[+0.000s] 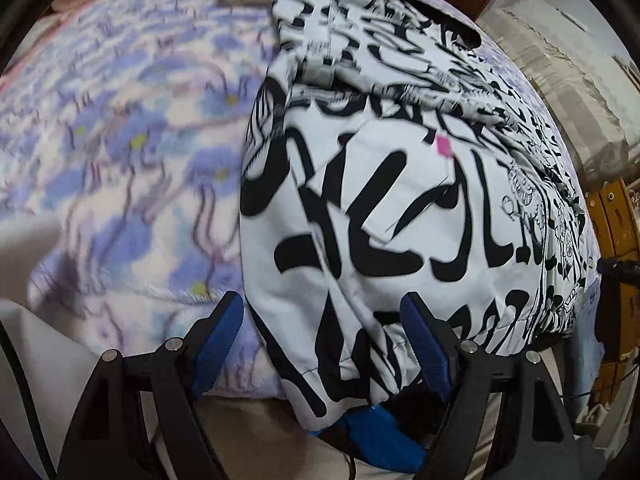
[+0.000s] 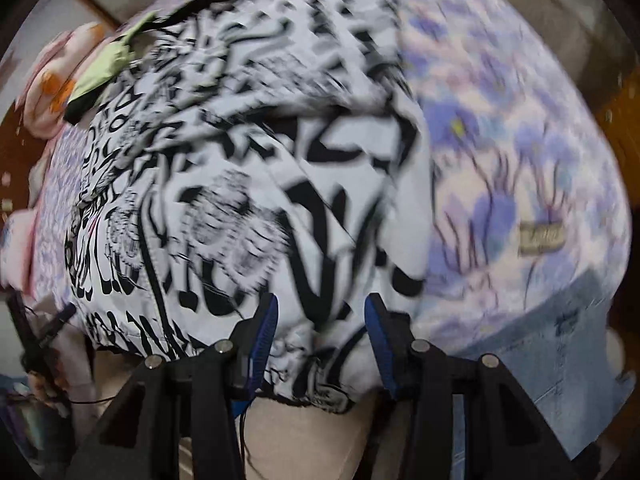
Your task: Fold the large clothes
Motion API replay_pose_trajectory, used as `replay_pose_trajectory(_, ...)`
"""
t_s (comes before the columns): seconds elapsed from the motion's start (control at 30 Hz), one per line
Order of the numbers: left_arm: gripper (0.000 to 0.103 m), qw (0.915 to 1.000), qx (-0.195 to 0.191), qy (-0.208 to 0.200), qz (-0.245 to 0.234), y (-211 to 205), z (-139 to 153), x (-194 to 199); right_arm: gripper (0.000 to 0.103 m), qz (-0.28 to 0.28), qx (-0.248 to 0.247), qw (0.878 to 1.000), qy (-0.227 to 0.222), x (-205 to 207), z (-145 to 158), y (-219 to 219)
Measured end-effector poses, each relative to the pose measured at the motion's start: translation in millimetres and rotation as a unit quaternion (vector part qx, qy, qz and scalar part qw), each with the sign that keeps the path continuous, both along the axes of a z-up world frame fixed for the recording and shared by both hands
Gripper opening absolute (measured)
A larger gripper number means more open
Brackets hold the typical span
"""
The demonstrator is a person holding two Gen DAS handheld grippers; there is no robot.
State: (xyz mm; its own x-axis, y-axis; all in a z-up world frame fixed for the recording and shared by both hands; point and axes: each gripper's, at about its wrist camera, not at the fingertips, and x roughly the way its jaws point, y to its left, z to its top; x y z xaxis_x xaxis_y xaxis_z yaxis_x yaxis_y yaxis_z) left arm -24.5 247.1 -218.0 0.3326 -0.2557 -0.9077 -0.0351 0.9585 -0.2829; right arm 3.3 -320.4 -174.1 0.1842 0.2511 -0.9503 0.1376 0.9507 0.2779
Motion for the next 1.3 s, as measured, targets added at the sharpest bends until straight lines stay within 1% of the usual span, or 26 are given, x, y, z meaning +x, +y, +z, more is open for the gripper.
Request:
replay_pose_trajectory(0.07, 0.079, 0.9999, -0.008, 0.008, 0.003, 1.7, -8.6, 0.1, 0.045, -0.019, 0.019, 0.999, 0.023, -2.7, -17.7, -15.3)
replay_pose_trajectory(0.17, 0.079, 0.9997, -0.016, 0.018, 0.007, 2.7, -20.9, 2.3, 0.045, -0.021, 0.027, 0.998, 0.049, -7.8, -39.9, -25.6)
replay_pose_trajectory(0.23, 0.079, 0.9997, -0.016, 0.018, 0.009, 1.6, -25.6, 3.1, 0.045, -0.024, 0.032, 0.997, 0.063, -12.1, -53.5, -28.1)
replay_pose_trajectory(0.37, 0.081, 0.9998, -0.011, 0.017, 0.003, -1.8, -30.4, 6.6, 0.045, -0.017, 0.068, 0.994, 0.080, -22.1, -75.4, -27.9)
replay_pose_trajectory(0.47, 0.082, 0.9998, -0.011, 0.017, 0.003, -2.5, -33.8, 6.6, 0.045, -0.008, 0.103, 0.991, 0.081, -28.6, -87.2, -21.2)
replay_pose_trajectory(0.6, 0.082, 0.9997, -0.016, 0.017, 0.004, -3.7, -34.1, 5.8, 0.047, 0.012, 0.123, 0.990, 0.068, -37.2, -94.6, -6.1)
replay_pose_trajectory(0.67, 0.074, 0.9996, -0.017, 0.020, -0.001, -6.8, -35.0, 3.8, 0.046, 0.024, 0.112, 0.992, 0.051, -39.8, -92.1, 1.2)
replay_pose_trajectory(0.73, 0.052, 0.9995, -0.014, 0.023, -0.013, -9.5, -34.5, 0.4, 0.032, 0.044, 0.102, 0.993, 0.029, -42.4, -85.4, 8.0)
replay_pose_trajectory(0.77, 0.045, 0.9994, -0.021, 0.021, -0.020, -10.7, -32.9, -1.2, 0.029, 0.054, 0.095, 0.994, 0.019, -43.5, -80.4, 11.8)
replay_pose_trajectory(0.8, 0.033, 0.9990, -0.029, 0.022, -0.026, -13.5, -31.2, -1.2, 0.020, 0.064, 0.081, 0.995, 0.012, -41.4, -75.0, 12.9)
replay_pose_trajectory(0.87, 0.024, 0.9990, -0.022, 0.022, -0.033, -20.0, -26.7, 1.3, 0.016, 0.092, 0.045, 0.995, -0.006, -41.9, -64.9, 25.4)
replay_pose_trajectory(0.9, 0.017, 0.9989, -0.023, 0.020, -0.035, -22.9, -23.7, 3.1, 0.013, 0.106, 0.030, 0.994, -0.015, -40.4, -60.1, 29.3)
replay_pose_trajectory(0.93, 0.012, 0.9988, -0.030, 0.019, -0.034, -24.1, -19.8, 5.1, 0.010, 0.117, 0.016, 0.993, -0.023, -39.7, -55.1, 34.0)
replay_pose_trajectory(0.97, 0.011, 0.9983, -0.045, 0.019, -0.031, -23.8, -14.8, 7.6, 0.009, 0.130, 0.005, 0.991, -0.033, -38.4, -47.7, 38.8)
replay_pose_trajectory(1.0, 0.008, 0.9975, -0.063, 0.018, -0.026, -22.4, -9.9, 9.7, 0.008, 0.137, 0.002, 0.990, -0.042, -38.1, -41.4, 34.8)
replay_pose_trajectory(1.03, 0.007, 0.9954, -0.093, 0.016, -0.016, -19.1, -2.7, 12.1, 0.007, 0.143, 0.004, 0.988, -0.052, -36.3, -33.4, 35.7)
replay_pose_trajectory(1.1, 0.007, 0.9888, -0.148, 0.014, 0.008, -11.9, 11.1, 17.7, 0.006, 0.145, 0.023, 0.986, -0.080, -29.3, -12.0, 35.5)
replay_pose_trajectory(1.13, 0.006, 0.9859, -0.166, 0.010, 0.016, -9.5, 16.6, 19.2, 0.006, 0.141, 0.033, 0.985, -0.096, -26.4, -1.1, 33.7)
replay_pose_trajectory(1.17, 0.006, 0.9810, -0.192, 0.000, 0.026, -7.6, 28.9, 23.8, 0.006, 0.141, 0.039, 0.983, -0.115, -24.4, 9.6, 31.2)
replay_pose_trajectory(1.2, 0.006, 0.9787, -0.203, -0.011, 0.029, -8.1, 39.1, 27.9, 0.006, 0.135, 0.046, 0.980, -0.142, -19.4, 27.0, 28.7)
replay_pose_trajectory(1.23, 0.006, 0.9771, -0.210, -0.023, 0.029, -9.3, 50.8, 33.5, 0.006, 0.120, 0.060, 0.979, -0.153, -14.2, 37.6, 24.2)
replay_pose_trajectory(1.27, 0.006, 0.9759, -0.213, -0.035, 0.030, -11.6, 62.7, 39.9, 0.006, 0.100, 0.087, 0.977, -0.165, -5.7, 50.8, 17.3)
replay_pose_trajectory(1.3, 0.006, 0.9748, -0.216, -0.044, 0.032, -13.6, 73.3, 47.0, 0.005, 0.094, 0.096, 0.975, -0.176, -0.3, 59.2, 16.7)
